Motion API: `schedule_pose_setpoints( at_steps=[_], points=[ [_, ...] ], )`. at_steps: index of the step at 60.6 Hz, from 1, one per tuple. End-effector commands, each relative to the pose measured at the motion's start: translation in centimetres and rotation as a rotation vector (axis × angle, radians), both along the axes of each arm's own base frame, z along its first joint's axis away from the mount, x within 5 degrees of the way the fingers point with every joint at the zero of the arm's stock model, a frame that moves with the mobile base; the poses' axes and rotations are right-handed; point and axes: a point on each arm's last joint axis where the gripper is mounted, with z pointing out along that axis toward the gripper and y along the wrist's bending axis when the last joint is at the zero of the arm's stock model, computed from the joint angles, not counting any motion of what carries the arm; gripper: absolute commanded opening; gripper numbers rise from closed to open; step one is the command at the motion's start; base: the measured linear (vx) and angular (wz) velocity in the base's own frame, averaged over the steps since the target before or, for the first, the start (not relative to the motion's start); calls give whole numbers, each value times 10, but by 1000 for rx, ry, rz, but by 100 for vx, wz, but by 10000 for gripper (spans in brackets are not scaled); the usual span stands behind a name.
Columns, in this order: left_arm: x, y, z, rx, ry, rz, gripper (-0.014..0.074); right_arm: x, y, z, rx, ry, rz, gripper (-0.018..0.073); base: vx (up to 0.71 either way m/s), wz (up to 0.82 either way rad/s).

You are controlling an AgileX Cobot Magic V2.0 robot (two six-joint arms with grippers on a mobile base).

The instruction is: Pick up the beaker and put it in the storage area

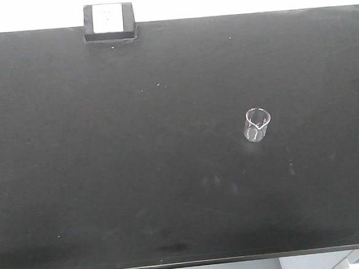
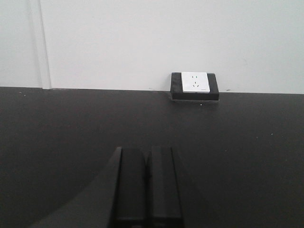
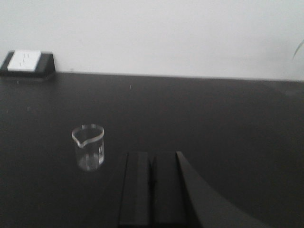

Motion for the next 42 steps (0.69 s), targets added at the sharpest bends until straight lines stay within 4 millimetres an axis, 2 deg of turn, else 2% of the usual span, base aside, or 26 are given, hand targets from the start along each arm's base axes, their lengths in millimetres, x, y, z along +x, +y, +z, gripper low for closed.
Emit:
schedule_pose_setpoints(
  at_steps=[1,42],
  points=[
    [0,-1,1,-10,-78,-19,-8,0,0,0,30,-70,-5,-8,0,0],
    [0,-1,1,-10,-77,-19,-8,0,0,3,28,-109,-4,-8,0,0]
  ],
)
